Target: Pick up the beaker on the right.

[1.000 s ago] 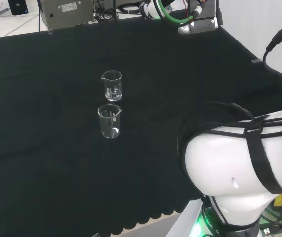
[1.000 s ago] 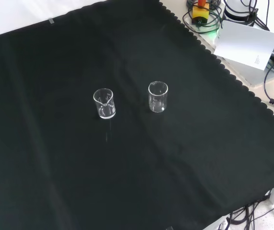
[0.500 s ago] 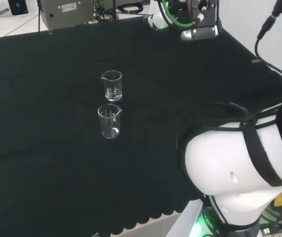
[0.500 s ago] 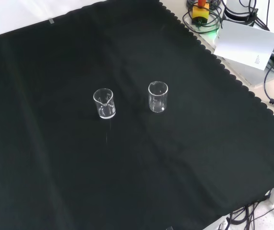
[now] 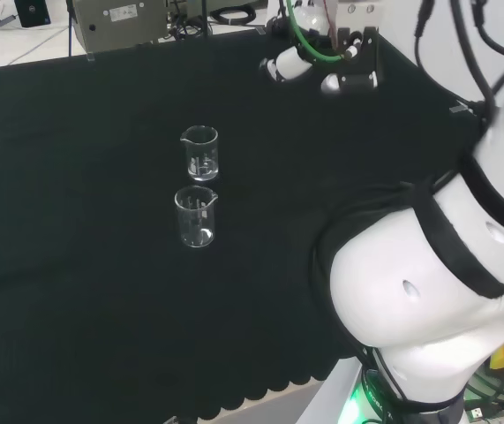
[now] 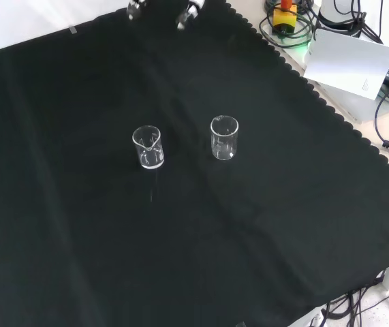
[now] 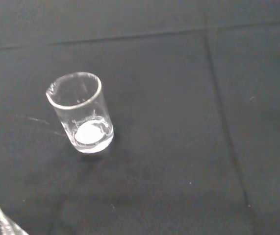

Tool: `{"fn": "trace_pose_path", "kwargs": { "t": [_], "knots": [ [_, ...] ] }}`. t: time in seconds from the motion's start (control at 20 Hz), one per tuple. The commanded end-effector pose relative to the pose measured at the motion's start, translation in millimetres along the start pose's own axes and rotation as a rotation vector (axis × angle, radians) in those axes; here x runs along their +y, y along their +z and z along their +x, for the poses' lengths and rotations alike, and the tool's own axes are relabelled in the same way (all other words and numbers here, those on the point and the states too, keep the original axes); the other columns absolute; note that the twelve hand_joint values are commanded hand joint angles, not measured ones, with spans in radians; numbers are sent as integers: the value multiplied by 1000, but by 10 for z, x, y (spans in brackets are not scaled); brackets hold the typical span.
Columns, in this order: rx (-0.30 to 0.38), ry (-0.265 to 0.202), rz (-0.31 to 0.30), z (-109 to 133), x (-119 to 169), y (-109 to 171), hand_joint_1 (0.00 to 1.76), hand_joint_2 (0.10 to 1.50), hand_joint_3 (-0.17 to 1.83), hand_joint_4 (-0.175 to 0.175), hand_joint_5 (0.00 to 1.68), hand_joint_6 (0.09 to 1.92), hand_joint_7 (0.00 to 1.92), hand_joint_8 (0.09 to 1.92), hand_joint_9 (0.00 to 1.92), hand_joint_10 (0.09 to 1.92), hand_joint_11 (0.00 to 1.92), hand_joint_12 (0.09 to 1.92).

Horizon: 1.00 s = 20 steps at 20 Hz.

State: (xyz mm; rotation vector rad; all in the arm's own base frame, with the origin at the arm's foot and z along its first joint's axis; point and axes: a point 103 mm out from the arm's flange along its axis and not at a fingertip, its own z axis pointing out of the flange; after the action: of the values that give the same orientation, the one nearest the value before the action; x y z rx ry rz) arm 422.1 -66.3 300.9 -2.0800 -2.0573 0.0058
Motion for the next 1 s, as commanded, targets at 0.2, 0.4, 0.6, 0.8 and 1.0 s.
{"fn": "trace_pose_path", "kwargs": {
  "t": [0.2, 0.4, 0.6, 0.8, 1.0],
  "knots": [
    [95, -87, -49, -240, 829, 635, 771, 710, 608, -7, 380, 87, 325, 618, 520, 607, 285, 1329],
    [116, -112, -25, -186, 951, 853, 777, 673, 638, -12, 417, 87, 339, 621, 530, 593, 298, 1325],
    [130, -126, -5, -142, 1041, 1018, 768, 656, 641, -14, 426, 87, 312, 613, 496, 579, 279, 1321],
    [130, -136, 20, -93, 1104, 1138, 757, 649, 637, -15, 419, 87, 296, 611, 473, 578, 266, 1323],
    [125, -139, 31, -50, 1138, 1210, 754, 648, 633, -15, 415, 87, 285, 613, 461, 581, 257, 1326]
  ]
}}
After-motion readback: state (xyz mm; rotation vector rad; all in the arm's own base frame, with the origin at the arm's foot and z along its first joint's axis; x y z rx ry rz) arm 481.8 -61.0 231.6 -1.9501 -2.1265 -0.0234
